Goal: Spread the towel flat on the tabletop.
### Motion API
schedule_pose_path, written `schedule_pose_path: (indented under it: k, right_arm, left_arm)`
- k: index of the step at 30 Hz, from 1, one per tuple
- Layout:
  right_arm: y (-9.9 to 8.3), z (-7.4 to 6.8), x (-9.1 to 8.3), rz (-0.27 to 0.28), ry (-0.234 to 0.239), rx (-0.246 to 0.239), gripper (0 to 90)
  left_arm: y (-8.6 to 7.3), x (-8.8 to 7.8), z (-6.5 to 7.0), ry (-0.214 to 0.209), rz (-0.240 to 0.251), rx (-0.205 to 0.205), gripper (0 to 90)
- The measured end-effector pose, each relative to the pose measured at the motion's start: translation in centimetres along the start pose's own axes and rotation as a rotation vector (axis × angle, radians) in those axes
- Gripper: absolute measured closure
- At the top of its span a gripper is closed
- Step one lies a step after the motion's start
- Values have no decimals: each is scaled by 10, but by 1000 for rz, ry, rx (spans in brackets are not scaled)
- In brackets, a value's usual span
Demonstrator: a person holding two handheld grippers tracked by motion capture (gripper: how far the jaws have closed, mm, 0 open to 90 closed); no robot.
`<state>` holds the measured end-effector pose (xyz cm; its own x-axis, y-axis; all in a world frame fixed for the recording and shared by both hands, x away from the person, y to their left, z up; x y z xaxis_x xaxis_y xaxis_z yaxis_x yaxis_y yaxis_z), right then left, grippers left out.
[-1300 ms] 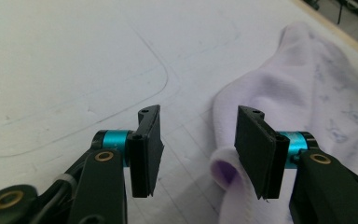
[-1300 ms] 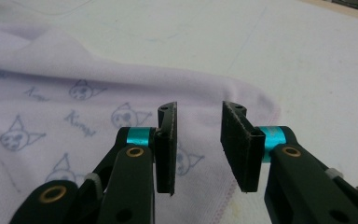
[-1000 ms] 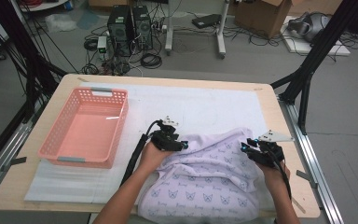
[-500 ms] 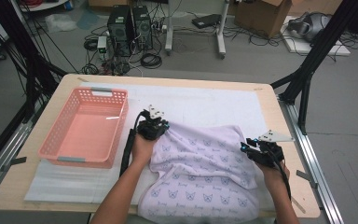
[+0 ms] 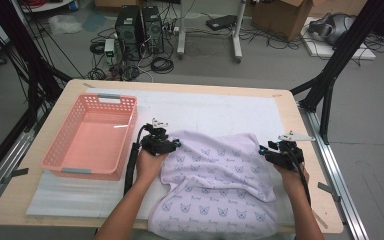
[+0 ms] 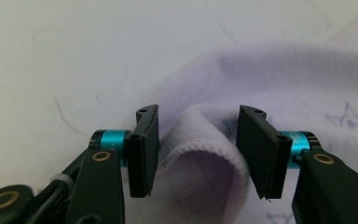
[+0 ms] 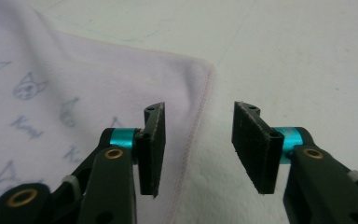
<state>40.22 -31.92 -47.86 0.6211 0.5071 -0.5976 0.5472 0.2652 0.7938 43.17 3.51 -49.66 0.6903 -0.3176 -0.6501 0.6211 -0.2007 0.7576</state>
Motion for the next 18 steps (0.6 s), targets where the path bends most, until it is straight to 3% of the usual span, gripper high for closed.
schedule_pose_path:
  k: [3, 5, 9, 10, 12, 13, 14, 15, 17, 18]
  right_arm:
    - [3, 6, 18, -27, 21, 16, 517]
    - [8, 9, 31, -53, 21, 5, 495]
    - [18, 15, 59, -97, 25, -7, 465]
    - [22, 17, 64, -87, 31, 0, 531]
    - [28, 14, 71, -86, 67, -14, 840]
    - [31, 14, 73, -99, 64, -41, 851]
    - [34, 16, 74, -121, 17, -87, 859]
    - [39, 20, 73, -103, -31, -118, 862]
    - [53, 32, 65, -12, -109, -102, 864]
    - [58, 39, 59, 37, -155, -86, 863]
  left_arm:
    - [-1, -1, 0, 15, 24, 21, 557]
    - [-2, -2, 1, 20, 23, 46, 661]
    - [-3, -3, 4, -3, 17, 64, 789]
    - [-3, -4, 4, -11, 15, 64, 809]
    - [1, -7, 4, -7, 38, 74, 835]
    - [3, -9, 3, -4, 53, 67, 841]
    - [6, -10, 1, 3, 55, 68, 842]
    - [9, -12, -1, 14, 68, 61, 842]
    - [11, -14, -1, 20, 85, 44, 831]
    - [10, -13, -2, 31, 73, 38, 776]
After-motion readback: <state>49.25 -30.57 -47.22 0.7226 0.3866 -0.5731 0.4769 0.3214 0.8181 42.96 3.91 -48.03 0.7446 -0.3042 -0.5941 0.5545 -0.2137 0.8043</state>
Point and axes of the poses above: each handheld gripper's, and its own axes: x roughly forward along the jaws, y roughly out of its top, z roughly to its right, the point moved 8 cm from there along x, roughly forward along the jaws, and after that the axes turned 10 degrees about y, right-handed, at the moved point
